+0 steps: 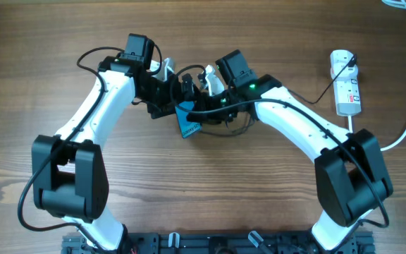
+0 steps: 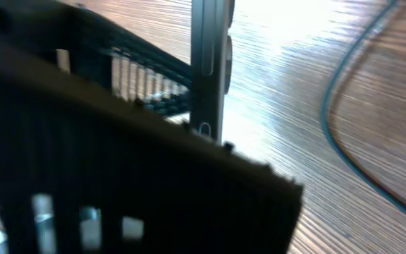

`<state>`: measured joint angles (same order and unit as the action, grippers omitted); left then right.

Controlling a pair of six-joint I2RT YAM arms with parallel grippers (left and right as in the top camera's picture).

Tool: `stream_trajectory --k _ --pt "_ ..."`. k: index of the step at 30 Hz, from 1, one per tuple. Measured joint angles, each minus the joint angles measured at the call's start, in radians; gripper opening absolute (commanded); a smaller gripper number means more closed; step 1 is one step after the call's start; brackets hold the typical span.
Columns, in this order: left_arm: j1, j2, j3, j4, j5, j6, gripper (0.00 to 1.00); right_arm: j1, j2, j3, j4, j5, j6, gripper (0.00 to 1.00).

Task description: Plug charger to phone and switch on socket

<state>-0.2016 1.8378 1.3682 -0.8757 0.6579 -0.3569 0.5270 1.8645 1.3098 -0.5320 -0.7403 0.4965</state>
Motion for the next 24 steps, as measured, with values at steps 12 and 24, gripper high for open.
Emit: stream_trajectory --k 12,24 --pt "0.230 -0.291 0.000 0.222 0.499 0.068 0.83 -0.126 0.008 -0.005 0.827 -0.643 0.286 0.04" --pt "0.233 -0.377 -0.003 0.625 0.750 -0.060 0.62 -0.104 0.008 0.007 1.527 -0.652 0.869 0.04"
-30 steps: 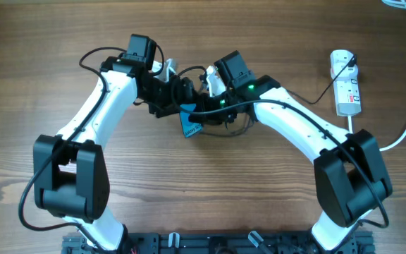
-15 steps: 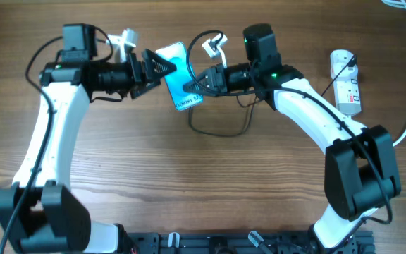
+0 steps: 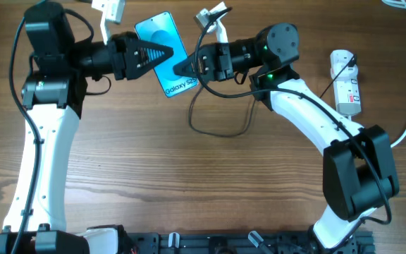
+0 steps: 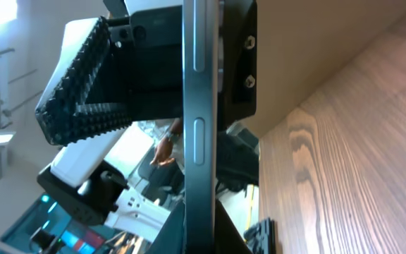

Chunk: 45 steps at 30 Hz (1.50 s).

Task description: Plug charger to phone and switch on socket

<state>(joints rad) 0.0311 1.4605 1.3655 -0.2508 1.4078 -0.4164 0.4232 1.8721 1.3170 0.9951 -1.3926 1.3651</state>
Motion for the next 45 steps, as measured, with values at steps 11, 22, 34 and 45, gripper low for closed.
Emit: stream_trajectory --k 11,22,34,45 --pt "-0.004 0.000 0.000 0.067 -0.051 -0.068 0.33 0.036 -0.008 0.001 -0.007 0.103 -0.039 0.04" --pt "-0.006 0.000 -0.002 0.053 -0.061 -0.068 0.30 0.037 -0.025 0.006 -0.089 0.087 -0.119 0.04" --pt "-0.006 0.000 -0.002 0.041 -0.069 -0.068 0.21 0.037 -0.025 0.006 -0.093 0.096 -0.102 0.04" --pt "-0.010 -0.002 -0.002 -0.023 -0.058 0.006 0.04 0.041 -0.029 0.006 -0.110 0.109 -0.072 0.85"
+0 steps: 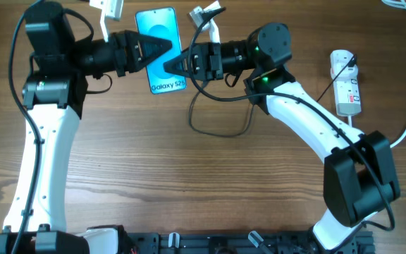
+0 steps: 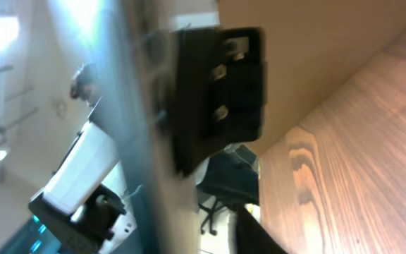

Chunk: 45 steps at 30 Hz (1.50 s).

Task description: Plug charger to phone and switch on socket

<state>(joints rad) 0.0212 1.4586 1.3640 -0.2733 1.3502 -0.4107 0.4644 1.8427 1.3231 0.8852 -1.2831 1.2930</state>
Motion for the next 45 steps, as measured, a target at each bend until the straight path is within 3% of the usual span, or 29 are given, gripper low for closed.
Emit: stream_trajectory --k 1,2,5,7,11,14,19,22,25,30,39,41,45 --pt "-0.006 -0.002 0.000 -0.031 0.022 0.022 0.04 0.000 0.004 0.000 -0.006 0.016 0.002 0.96" --pt "-0.014 -0.010 0.002 -0.070 0.028 0.056 0.04 -0.003 0.007 -0.005 -0.011 0.006 -0.003 1.00" --pt "-0.016 -0.034 0.017 -0.264 -0.068 0.159 0.04 -0.020 0.017 -0.007 -0.096 -0.018 -0.051 1.00" --pt "-0.029 -0.035 0.010 -0.467 -0.301 0.251 0.04 -0.079 0.019 -0.003 -0.280 -0.018 -0.139 1.00" --pt "-0.031 0.025 0.006 -0.640 -0.670 0.314 0.04 -0.153 0.024 0.000 -0.791 0.037 -0.466 1.00" --pt "-0.035 0.138 -0.020 -0.660 -0.795 0.325 0.04 -0.156 0.026 -0.004 -1.165 0.266 -0.712 1.00" --pt "-0.163 0.349 -0.045 -0.627 -1.061 0.261 0.04 -0.156 0.026 -0.005 -1.440 0.803 -0.845 1.00" --pt "-0.247 0.422 -0.045 -0.546 -1.219 0.164 0.04 -0.156 0.027 -0.005 -1.462 0.988 -0.858 1.00" --pt "-0.288 0.465 -0.045 -0.526 -1.312 0.108 0.04 -0.156 0.027 -0.005 -1.464 1.053 -0.866 1.00" --pt "-0.322 0.494 -0.045 -0.526 -1.364 0.071 0.26 -0.156 0.027 -0.005 -1.456 1.085 -0.869 1.00" --pt "-0.336 0.501 -0.045 -0.534 -1.375 0.064 0.20 -0.156 0.027 -0.005 -1.447 1.086 -0.869 1.00" --pt "-0.336 0.501 -0.045 -0.533 -1.376 0.064 0.14 -0.156 0.027 -0.005 -1.447 1.086 -0.869 1.00" --pt "-0.336 0.501 -0.045 -0.534 -1.376 0.060 0.14 -0.156 0.027 -0.005 -1.447 1.086 -0.869 1.00"
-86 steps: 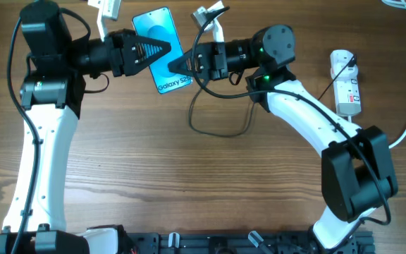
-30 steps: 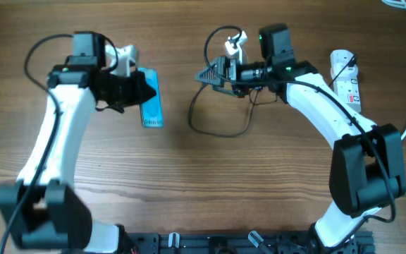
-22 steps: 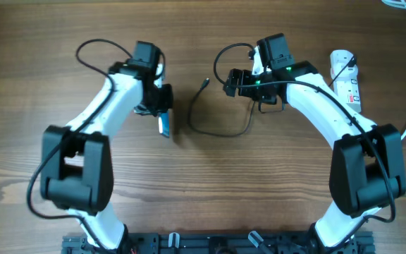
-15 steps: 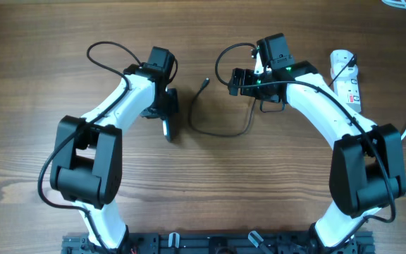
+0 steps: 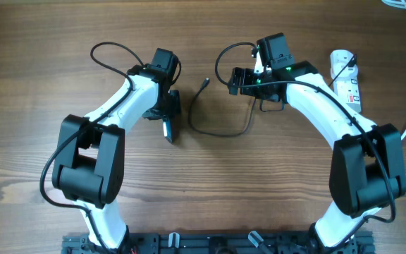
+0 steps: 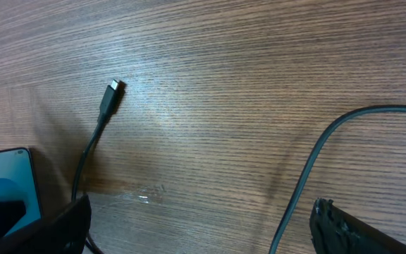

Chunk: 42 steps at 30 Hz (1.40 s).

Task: Plug charger to phone and switch on socket
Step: 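Move the right gripper down to the black cable's USB-C plug, then grasp the USB-C plug with the right gripper and lift it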

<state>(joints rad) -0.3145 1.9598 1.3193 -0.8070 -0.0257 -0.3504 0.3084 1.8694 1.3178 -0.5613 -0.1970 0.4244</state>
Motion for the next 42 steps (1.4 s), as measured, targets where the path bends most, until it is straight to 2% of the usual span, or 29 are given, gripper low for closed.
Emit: stream_trajectory --k 2,4,10,12,14,16,21,23,26,27,28,31,34,35,38,42 --pt "0.000 0.000 0.000 0.000 0.000 -0.011 0.11 0.000 0.000 0.000 0.000 0.000 0.000 1.00" --pt "0.000 0.000 0.000 0.000 0.000 -0.026 0.04 0.000 0.000 0.000 0.000 0.000 0.000 1.00" --pt "0.000 0.000 0.000 -0.001 0.000 -0.037 0.04 0.000 0.000 0.000 0.019 0.000 0.019 1.00" --pt "0.001 0.000 0.000 -0.001 0.011 -0.038 0.04 0.000 0.000 0.000 0.034 -0.004 0.066 0.56" --pt "0.011 0.000 0.000 0.000 0.043 -0.038 0.04 0.000 0.000 0.000 0.028 -0.019 0.084 0.39" --pt "0.054 0.000 0.000 0.001 0.140 -0.037 0.04 0.015 0.000 0.000 0.009 -0.064 0.098 0.29" --pt "0.243 0.000 0.000 0.000 0.488 0.032 0.04 0.149 0.000 0.000 0.014 -0.056 0.106 0.33" --pt "0.356 0.000 0.000 -0.002 0.680 0.102 0.04 0.232 0.000 0.000 0.024 -0.006 0.106 0.33" --pt "0.451 0.000 0.000 -0.011 0.795 0.154 0.04 0.317 0.001 0.000 0.039 0.093 0.118 0.30" --pt "0.490 0.000 0.000 -0.011 0.812 0.169 0.04 0.350 0.007 0.000 0.067 0.126 0.125 0.32" --pt "0.520 0.000 0.000 -0.011 0.819 0.177 0.04 0.374 0.025 0.000 0.103 0.155 0.129 0.38" --pt "0.576 0.000 0.000 -0.021 0.820 0.189 0.04 0.407 0.106 0.000 0.224 0.232 0.140 0.38" --pt "0.568 0.000 0.000 -0.023 0.820 0.193 0.04 0.410 0.206 0.000 0.296 0.270 0.152 0.38" --pt "0.561 0.000 0.000 -0.023 0.816 0.193 0.04 0.410 0.221 0.000 0.298 0.280 0.156 0.35" --pt "0.544 0.000 0.000 -0.023 0.796 0.193 0.04 0.411 0.224 0.021 0.223 0.291 0.163 0.19" --pt "0.536 0.000 0.000 -0.023 0.785 0.193 0.05 0.409 0.202 0.060 -0.098 0.305 0.166 0.20"
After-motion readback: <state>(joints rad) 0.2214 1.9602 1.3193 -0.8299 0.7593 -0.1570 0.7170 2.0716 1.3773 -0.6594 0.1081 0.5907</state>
